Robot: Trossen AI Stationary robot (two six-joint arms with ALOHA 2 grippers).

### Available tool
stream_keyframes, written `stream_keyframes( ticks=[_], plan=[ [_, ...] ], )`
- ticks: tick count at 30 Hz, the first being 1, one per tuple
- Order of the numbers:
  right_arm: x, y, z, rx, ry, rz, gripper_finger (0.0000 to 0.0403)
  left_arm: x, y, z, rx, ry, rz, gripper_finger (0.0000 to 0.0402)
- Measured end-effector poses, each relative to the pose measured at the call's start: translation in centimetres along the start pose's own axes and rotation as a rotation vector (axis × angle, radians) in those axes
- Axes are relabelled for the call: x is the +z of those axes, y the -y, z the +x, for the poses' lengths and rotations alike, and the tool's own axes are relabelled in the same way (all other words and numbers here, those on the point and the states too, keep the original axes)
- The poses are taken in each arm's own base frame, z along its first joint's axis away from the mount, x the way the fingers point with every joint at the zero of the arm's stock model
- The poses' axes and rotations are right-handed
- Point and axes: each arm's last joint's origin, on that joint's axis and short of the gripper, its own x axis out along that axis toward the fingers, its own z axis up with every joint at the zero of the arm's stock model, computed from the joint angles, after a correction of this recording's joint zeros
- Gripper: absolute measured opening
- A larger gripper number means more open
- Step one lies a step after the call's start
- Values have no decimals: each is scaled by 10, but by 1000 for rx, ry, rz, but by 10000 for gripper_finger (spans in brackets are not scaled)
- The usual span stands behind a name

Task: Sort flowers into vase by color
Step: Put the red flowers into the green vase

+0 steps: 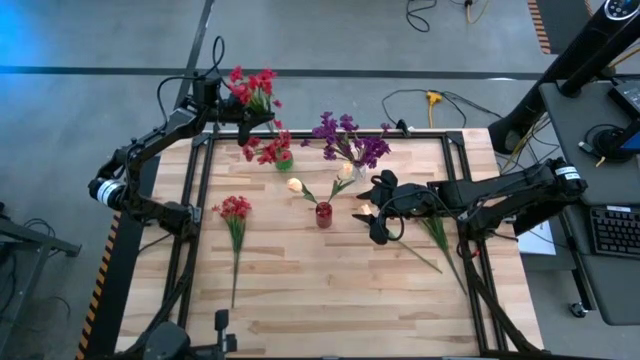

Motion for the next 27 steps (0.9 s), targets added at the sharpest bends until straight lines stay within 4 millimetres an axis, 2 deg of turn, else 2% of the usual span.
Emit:
stream_keyframes(
  ticks=[27],
  plan=[
    [0, 0, 0, 0, -1, 0, 251, 0, 0, 0, -2, -3, 2, 22]
  ],
)
